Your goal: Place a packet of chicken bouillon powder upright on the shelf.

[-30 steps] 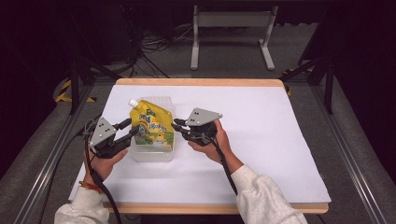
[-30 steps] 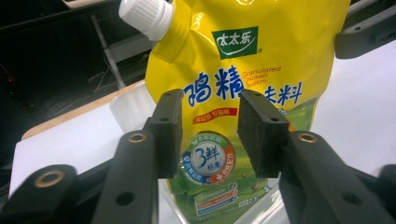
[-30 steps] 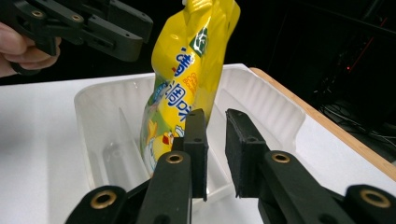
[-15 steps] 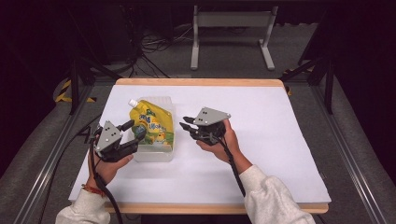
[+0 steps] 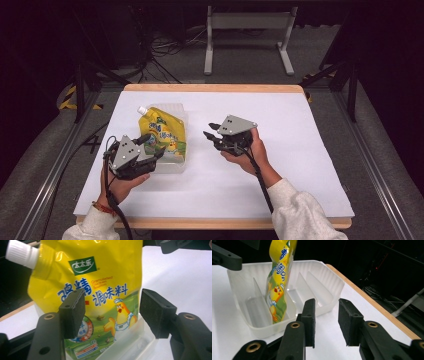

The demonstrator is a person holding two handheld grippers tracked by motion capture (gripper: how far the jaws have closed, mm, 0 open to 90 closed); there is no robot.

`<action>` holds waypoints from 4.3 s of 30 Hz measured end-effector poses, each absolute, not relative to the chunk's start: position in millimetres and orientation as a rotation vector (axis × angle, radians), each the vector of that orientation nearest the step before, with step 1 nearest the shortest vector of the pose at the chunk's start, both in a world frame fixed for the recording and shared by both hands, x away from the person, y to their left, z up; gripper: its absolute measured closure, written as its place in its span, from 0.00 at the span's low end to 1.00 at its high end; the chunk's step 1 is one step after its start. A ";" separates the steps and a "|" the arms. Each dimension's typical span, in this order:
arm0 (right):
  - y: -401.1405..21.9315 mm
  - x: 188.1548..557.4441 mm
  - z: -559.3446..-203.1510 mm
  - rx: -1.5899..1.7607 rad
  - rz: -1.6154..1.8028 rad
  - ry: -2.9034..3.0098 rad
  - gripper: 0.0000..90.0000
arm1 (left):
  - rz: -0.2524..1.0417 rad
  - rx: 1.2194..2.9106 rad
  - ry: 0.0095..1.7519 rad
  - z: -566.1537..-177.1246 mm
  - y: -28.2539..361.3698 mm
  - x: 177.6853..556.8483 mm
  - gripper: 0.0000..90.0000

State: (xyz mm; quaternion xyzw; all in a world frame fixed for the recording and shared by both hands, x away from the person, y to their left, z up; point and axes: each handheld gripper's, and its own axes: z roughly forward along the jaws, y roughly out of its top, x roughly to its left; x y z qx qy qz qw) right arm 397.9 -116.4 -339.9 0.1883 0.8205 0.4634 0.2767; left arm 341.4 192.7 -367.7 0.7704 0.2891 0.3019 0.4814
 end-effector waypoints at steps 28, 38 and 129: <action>-162.0 386.4 -347.6 0.550 1.041 2.197 0.49 | 0.684 1.950 0.617 -375.1 163.1 324.6 0.27; -182.2 379.9 -352.0 0.568 0.979 2.198 0.42 | 0.621 2.001 0.575 -383.7 149.8 319.4 0.20; -370.8 267.2 -438.2 1.007 0.929 2.093 0.21 | 0.249 2.266 0.405 -449.8 91.0 306.3 0.14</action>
